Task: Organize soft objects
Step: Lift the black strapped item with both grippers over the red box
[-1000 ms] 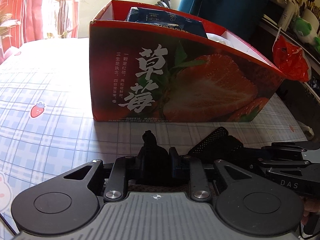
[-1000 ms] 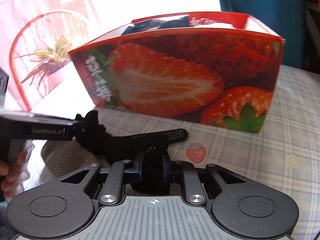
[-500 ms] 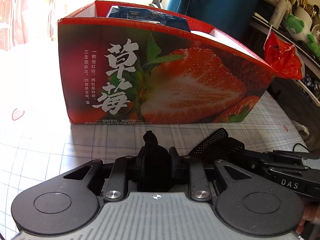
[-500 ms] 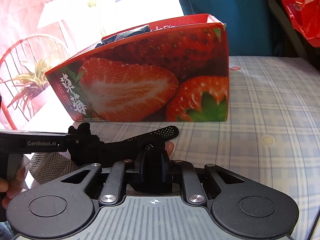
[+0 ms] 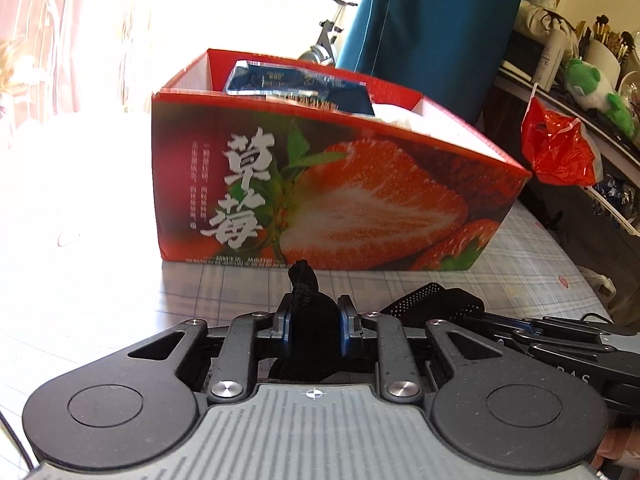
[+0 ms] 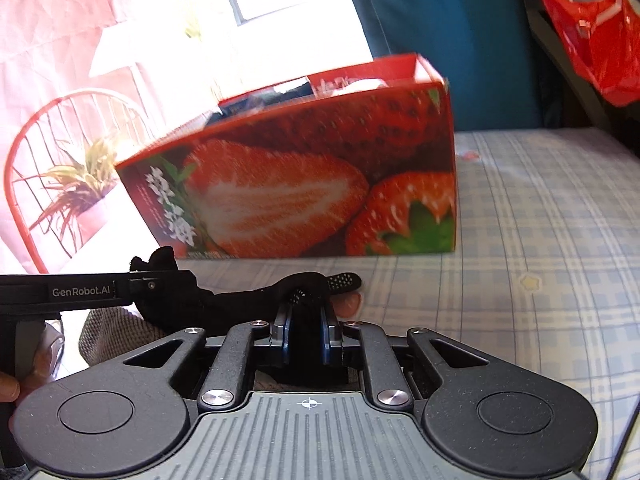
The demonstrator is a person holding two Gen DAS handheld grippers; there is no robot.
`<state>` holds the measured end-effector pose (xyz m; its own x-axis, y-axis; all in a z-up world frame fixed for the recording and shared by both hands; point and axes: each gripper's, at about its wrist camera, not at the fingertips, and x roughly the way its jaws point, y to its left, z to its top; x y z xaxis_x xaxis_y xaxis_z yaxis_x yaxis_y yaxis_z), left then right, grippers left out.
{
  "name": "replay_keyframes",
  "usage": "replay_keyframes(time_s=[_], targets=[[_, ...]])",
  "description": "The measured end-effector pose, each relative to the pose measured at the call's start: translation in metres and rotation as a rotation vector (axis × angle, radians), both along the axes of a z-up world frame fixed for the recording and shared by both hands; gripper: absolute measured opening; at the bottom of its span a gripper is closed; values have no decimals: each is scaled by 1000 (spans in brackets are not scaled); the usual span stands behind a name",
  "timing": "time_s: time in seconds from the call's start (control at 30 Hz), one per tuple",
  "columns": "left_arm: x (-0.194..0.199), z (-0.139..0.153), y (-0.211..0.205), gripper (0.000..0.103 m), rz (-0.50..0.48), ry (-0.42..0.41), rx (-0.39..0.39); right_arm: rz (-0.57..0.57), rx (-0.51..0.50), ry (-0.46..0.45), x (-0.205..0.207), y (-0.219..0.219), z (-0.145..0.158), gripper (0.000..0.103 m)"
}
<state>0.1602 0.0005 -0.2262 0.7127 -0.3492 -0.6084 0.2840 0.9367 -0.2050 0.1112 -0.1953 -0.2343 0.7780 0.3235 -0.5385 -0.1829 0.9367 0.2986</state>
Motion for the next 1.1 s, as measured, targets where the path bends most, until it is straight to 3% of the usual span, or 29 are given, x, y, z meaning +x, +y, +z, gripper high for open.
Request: replay_keyframes(time_s=[0.3,1.1], targets=[[-20,19,2,23,22,-65,-7,25,-38,-104,-19,8,22,13],[-40,27,6,23,27,-113,-21,22,-5,-175,-38,6,34,13]])
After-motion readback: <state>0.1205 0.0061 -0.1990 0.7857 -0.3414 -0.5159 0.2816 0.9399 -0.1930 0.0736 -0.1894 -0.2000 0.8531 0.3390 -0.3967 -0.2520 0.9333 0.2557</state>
